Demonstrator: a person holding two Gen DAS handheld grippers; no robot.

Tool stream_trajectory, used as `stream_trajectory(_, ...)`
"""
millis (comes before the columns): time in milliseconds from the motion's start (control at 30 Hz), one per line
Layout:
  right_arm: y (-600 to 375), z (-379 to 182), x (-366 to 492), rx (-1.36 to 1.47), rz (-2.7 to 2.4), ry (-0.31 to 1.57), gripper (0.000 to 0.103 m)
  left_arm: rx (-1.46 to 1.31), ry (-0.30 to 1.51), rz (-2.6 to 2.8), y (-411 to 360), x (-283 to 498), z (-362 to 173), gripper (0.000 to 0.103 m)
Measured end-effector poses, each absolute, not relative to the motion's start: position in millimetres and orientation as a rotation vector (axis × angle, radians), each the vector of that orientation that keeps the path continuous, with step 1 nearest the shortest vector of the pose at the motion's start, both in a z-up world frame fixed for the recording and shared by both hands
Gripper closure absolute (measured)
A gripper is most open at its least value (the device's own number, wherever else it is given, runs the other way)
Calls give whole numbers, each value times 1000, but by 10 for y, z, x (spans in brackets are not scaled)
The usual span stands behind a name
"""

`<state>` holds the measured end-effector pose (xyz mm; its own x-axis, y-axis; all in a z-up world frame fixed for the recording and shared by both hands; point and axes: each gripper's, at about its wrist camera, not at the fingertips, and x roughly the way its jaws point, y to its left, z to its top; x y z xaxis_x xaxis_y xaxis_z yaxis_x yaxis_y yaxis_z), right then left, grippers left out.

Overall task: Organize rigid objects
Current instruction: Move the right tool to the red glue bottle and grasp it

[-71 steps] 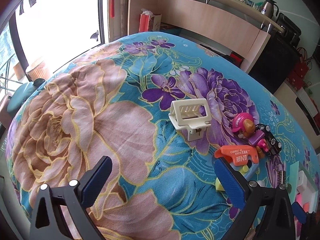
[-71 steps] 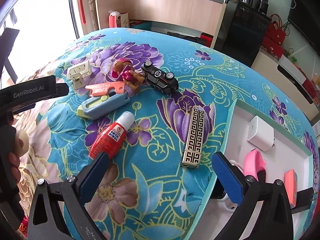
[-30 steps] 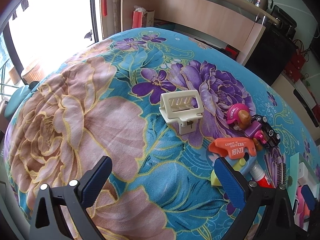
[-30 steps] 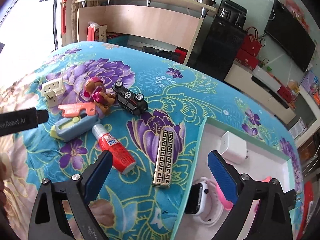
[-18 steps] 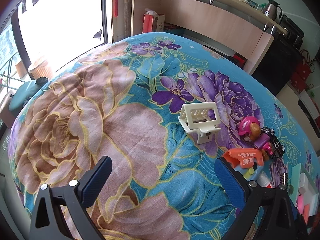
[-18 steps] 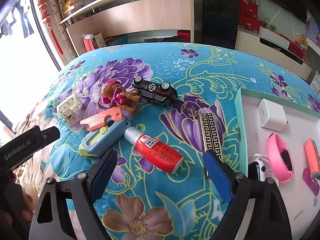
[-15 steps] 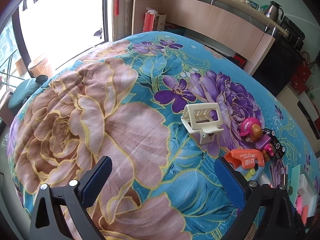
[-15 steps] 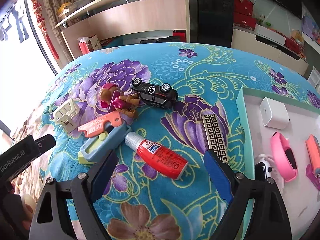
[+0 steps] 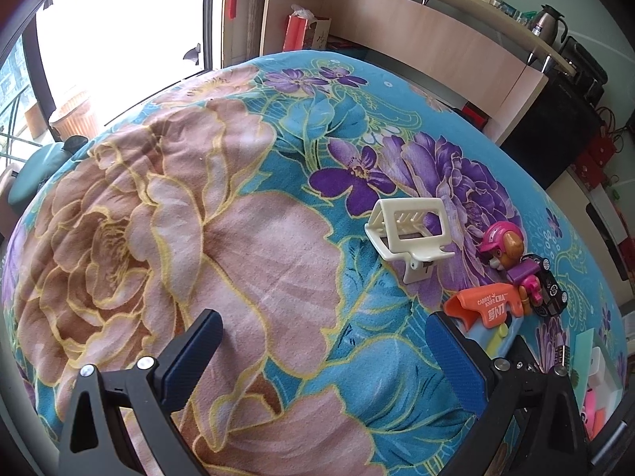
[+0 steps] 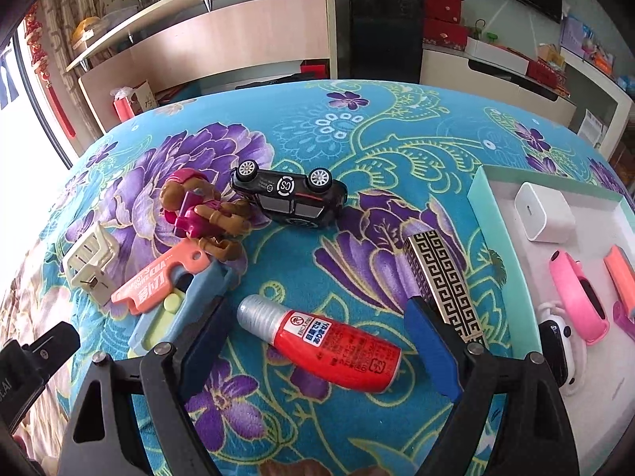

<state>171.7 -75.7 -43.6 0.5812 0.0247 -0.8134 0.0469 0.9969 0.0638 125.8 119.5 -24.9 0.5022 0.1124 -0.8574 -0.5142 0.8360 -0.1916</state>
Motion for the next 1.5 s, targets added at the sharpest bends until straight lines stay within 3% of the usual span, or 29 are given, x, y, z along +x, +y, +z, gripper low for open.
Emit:
stream_trajectory(167,-797,-436,1717,102,-37,940,15,-461,975,400,1197,1253,-243,0)
stream_trajectory(367,-851,-423,1664,104,-44,939,24,-447,978,390,1172,1265,-235,0)
stream_trajectory(1500,-1033,-261,1244,159,58,926,25,-384,977,287,993,1322,-196,0)
